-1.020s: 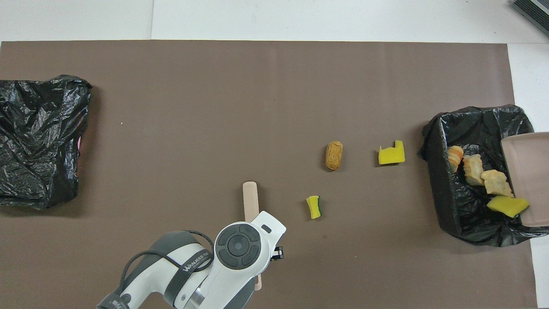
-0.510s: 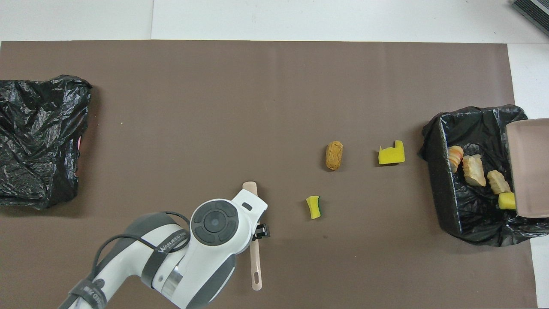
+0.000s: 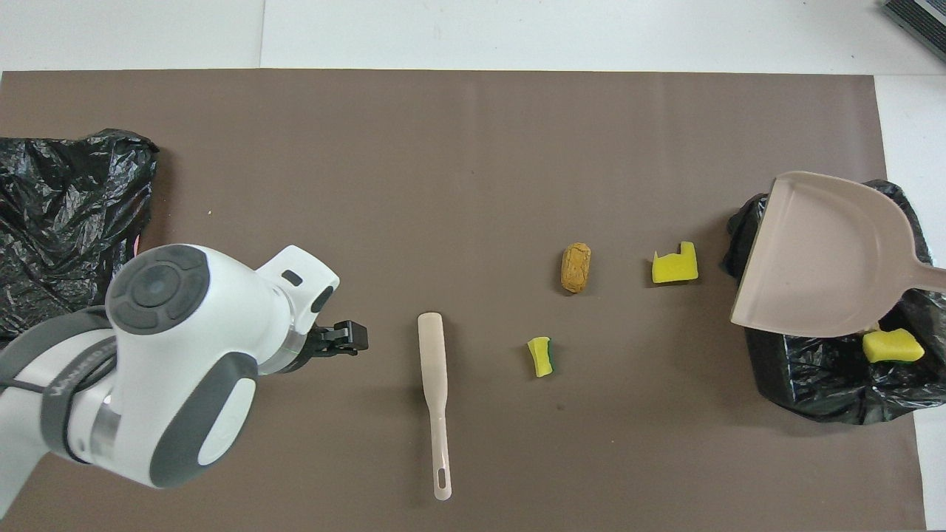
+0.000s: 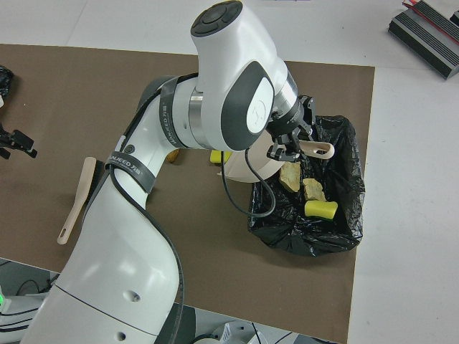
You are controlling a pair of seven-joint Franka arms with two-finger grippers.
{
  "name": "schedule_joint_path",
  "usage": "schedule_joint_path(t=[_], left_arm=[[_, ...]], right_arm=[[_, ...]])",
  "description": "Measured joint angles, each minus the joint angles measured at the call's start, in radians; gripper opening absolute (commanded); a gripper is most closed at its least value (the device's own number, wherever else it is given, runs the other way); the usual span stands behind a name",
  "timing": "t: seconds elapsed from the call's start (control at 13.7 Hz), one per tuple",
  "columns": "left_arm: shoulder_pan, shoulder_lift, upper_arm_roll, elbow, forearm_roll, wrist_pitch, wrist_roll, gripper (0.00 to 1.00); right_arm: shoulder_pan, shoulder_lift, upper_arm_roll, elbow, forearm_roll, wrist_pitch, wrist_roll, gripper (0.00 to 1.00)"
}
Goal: Sweep and dump trash in bin
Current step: 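Tip the dustpan over the bin while the left gripper releases the brush, then bring the empty dustpan back to the table center with the right gripper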
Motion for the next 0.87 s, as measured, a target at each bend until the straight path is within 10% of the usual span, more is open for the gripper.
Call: schedule_joint_path(t=[0.87], left_arm=[[0.345, -0.063, 0.034, 0.21, 0.041, -0.31, 0.476, 1.0]], right_arm=[[0.397, 0.198, 0.01, 0.002, 0.212, 0.169, 1.096, 0.0]])
